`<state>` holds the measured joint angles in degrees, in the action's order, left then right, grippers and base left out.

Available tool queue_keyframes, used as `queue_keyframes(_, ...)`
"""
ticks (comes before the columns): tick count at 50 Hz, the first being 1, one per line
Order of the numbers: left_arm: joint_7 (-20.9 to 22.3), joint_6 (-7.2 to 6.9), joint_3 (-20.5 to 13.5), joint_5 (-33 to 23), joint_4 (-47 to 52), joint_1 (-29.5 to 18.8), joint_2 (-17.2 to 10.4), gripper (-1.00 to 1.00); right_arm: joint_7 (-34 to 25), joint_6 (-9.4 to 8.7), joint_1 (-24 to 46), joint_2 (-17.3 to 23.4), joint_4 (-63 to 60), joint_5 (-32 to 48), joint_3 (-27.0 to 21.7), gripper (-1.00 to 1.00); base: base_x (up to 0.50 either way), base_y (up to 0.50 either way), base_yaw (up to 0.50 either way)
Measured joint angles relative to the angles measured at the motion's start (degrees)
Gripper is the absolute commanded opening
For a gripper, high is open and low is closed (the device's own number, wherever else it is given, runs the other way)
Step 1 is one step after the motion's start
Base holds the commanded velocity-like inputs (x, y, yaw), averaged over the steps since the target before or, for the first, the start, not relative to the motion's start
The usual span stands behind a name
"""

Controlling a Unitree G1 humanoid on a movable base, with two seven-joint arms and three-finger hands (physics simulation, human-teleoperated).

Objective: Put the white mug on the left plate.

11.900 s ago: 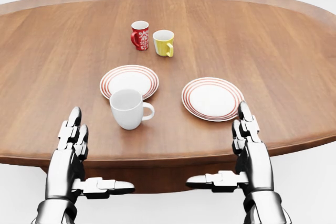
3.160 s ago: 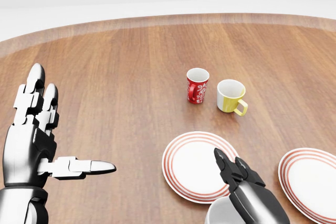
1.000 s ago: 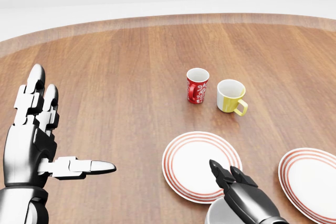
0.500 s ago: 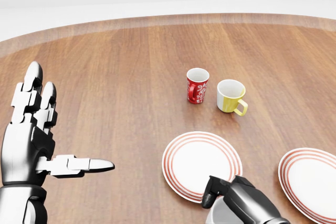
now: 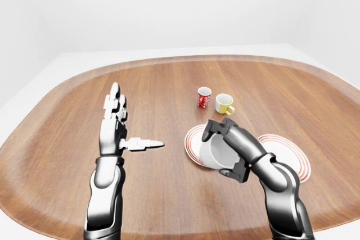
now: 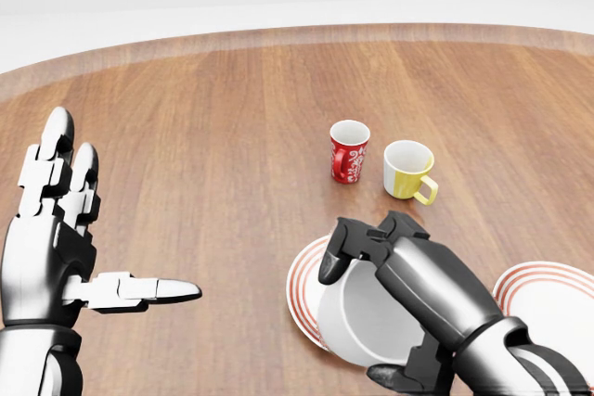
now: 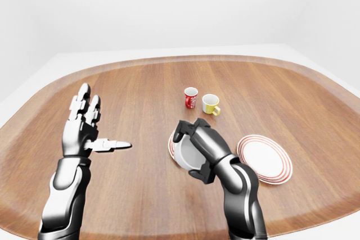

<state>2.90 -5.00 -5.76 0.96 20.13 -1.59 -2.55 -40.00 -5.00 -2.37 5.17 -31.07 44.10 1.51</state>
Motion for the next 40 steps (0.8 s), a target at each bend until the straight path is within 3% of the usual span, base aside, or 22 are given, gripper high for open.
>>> queue_keyframes(21, 0.0, 0.0, 0.1, 0.0, 0.7, 0.1, 0.0, 1.0, 1.6, 0.26, 17.9, 2.2, 25.4, 1.1, -0.4, -1.0, 0.0, 0.0, 0.0)
queue_keyframes(40, 0.1, 0.0, 0.3, -0.1, 1.0, 0.4, 0.2, 1.0, 17.4, 8.69, 34.0, 4.2, 63.8, 1.7, -0.1, -1.0, 0.0, 0.0, 0.0)
